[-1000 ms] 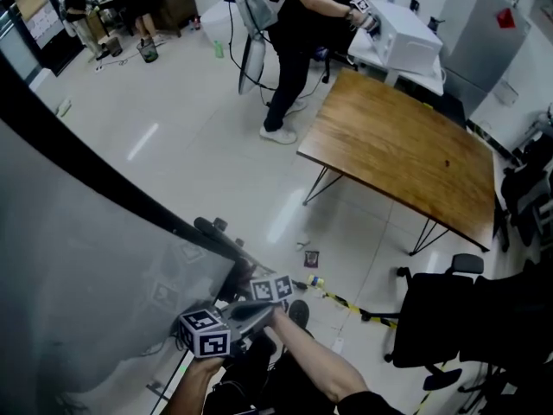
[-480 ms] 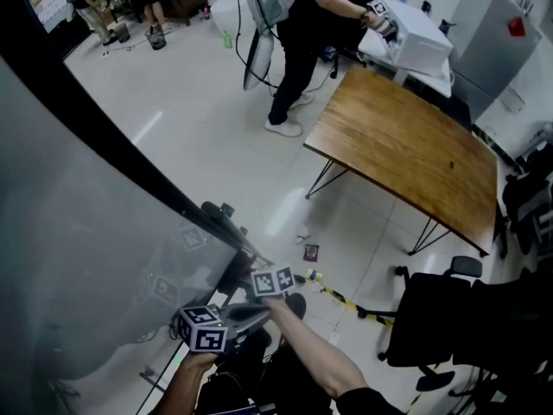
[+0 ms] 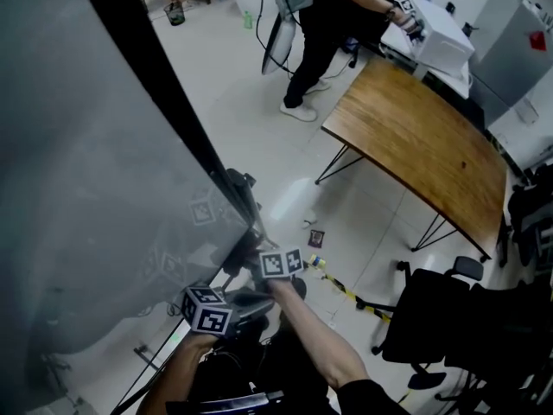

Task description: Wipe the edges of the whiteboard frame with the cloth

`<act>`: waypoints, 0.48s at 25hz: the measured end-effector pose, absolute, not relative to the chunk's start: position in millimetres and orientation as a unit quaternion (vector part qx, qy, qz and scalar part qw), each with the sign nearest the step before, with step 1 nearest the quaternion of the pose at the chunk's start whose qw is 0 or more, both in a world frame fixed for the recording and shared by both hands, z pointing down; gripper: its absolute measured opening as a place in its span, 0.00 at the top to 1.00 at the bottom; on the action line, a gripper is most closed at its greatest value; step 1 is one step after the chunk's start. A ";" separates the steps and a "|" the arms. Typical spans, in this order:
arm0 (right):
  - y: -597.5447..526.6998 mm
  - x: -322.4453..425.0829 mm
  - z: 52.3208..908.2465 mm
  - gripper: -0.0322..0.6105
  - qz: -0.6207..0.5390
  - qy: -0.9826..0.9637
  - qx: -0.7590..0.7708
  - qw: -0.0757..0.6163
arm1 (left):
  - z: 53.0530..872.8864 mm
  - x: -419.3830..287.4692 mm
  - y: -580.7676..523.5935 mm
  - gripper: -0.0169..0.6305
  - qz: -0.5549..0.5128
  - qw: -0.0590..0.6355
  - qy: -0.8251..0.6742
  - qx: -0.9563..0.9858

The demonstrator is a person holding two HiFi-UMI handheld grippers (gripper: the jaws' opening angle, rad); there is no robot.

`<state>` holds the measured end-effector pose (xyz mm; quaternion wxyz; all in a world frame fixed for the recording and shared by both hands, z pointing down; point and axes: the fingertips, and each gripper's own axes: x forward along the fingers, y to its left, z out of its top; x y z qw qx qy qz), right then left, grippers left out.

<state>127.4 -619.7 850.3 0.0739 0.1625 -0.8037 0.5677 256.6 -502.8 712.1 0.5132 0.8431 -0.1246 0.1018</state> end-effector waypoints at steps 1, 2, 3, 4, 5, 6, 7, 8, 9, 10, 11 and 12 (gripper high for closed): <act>-617.4 124.9 851.2 0.84 0.568 -0.804 0.161 0.074 | 713.1 254.9 -501.3 0.99 0.102 0.513 -0.123 0.843; -615.2 122.5 851.9 0.84 0.568 -0.804 0.160 0.075 | 713.7 253.5 -500.0 0.99 0.101 0.514 -0.122 0.843; -612.7 120.5 852.3 0.84 0.569 -0.804 0.158 0.076 | 713.7 252.5 -498.6 0.99 0.101 0.514 -0.120 0.843; -610.1 118.8 852.3 0.84 0.570 -0.803 0.158 0.076 | 713.2 251.7 -497.0 0.99 0.100 0.514 -0.119 0.844; -607.6 117.5 851.8 0.84 0.571 -0.802 0.157 0.076 | 712.4 251.3 -495.2 0.99 0.100 0.514 -0.118 0.844; -605.5 116.6 851.0 0.84 0.572 -0.801 0.157 0.075 | 711.5 250.9 -493.4 0.99 0.101 0.513 -0.117 0.844; -604.1 115.8 850.5 0.84 0.573 -0.801 0.157 0.074 | 711.0 250.5 -491.7 0.99 0.102 0.512 -0.115 0.845; -603.1 114.9 850.5 0.84 0.573 -0.801 0.158 0.073 | 711.0 249.8 -490.2 0.99 0.103 0.511 -0.113 0.846; -602.2 113.8 850.7 0.84 0.574 -0.800 0.159 0.071 | 711.2 248.8 -488.9 0.99 0.104 0.510 -0.111 0.846; -601.3 112.7 850.8 0.84 0.574 -0.800 0.160 0.071 | 711.4 247.9 -487.6 0.99 0.105 0.510 -0.109 0.847; -600.1 111.9 850.7 0.84 0.574 -0.800 0.161 0.071 | 711.6 246.9 -486.4 0.99 0.106 0.511 -0.109 0.846; -598.8 111.2 850.4 0.84 0.575 -0.799 0.161 0.071 | 711.9 246.1 -485.0 0.99 0.109 0.511 -0.108 0.846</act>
